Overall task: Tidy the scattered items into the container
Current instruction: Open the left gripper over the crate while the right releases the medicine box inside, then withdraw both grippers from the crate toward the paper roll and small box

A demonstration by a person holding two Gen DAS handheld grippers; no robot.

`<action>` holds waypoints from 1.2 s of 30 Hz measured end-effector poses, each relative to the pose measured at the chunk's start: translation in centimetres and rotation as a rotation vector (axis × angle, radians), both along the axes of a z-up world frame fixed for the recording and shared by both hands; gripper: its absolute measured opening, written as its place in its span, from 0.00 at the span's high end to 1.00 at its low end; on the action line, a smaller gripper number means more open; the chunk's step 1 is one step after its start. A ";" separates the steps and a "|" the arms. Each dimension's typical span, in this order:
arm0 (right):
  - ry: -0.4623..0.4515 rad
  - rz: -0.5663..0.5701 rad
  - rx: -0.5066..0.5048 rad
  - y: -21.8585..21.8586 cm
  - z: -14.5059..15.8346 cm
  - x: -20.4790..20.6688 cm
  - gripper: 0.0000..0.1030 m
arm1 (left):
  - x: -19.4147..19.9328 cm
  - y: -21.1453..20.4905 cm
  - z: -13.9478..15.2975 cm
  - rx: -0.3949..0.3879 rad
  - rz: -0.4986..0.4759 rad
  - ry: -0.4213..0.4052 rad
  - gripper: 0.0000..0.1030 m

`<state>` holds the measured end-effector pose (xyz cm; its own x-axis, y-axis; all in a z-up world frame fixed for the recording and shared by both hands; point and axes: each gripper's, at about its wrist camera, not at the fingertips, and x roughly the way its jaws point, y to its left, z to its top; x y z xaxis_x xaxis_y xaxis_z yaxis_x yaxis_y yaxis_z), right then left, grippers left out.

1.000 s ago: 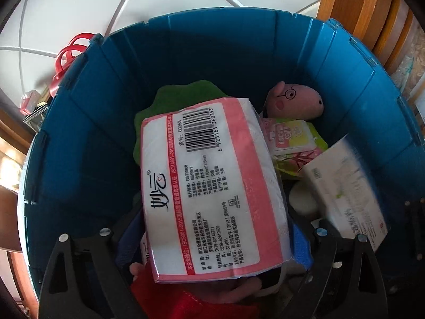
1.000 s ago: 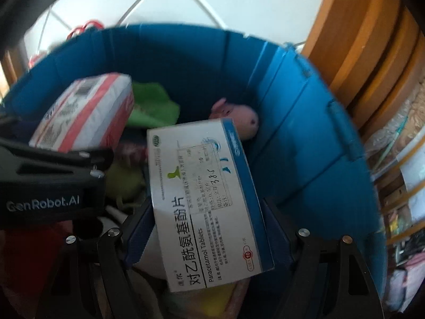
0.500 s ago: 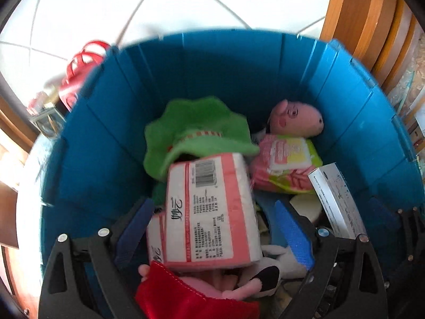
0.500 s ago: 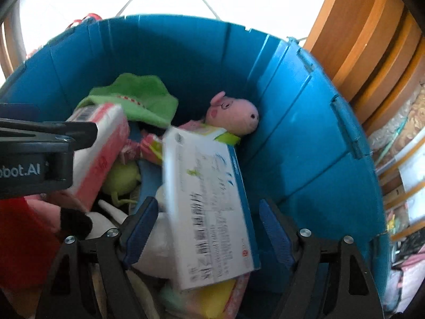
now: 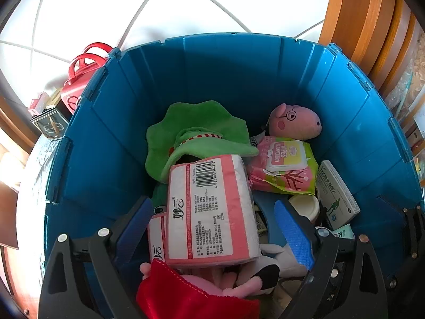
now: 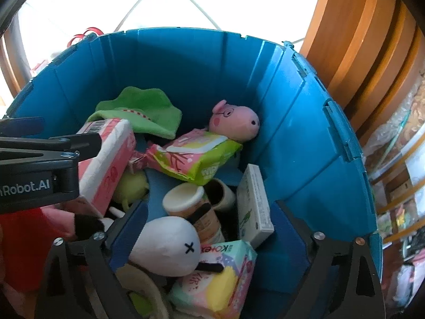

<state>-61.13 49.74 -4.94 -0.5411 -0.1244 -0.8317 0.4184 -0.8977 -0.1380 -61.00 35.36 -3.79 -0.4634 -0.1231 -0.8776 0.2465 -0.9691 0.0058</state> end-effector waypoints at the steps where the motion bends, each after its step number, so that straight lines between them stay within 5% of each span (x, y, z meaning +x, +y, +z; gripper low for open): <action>1: -0.004 0.003 -0.001 -0.1 0.0 0.1 0.06 | 0.0 0.0 0.0 0.000 -0.002 -0.003 0.09; 8: -0.058 -0.001 0.015 -0.1 -0.1 0.8 0.01 | 1.1 0.2 1.7 -0.026 0.000 0.043 0.09; 17: -0.095 0.007 -0.146 1.5 2.9 2.2 0.01 | 7.2 -0.2 7.2 -0.053 0.013 0.124 0.09; 27: 0.070 0.088 -0.123 2.8 8.8 9.5 0.00 | 16.2 2.2 11.4 -0.094 -0.063 0.237 0.09; 36: 0.189 0.112 -0.140 5.5 10.8 15.9 0.00 | 22.6 4.0 11.5 -0.081 -0.072 0.341 0.09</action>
<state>-45.18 55.27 5.91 -0.6614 -0.2991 -0.6878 0.4949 -0.8631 -0.1006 -38.36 39.34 7.73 -0.7378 -0.1420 -0.6599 0.1785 -0.9839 0.0122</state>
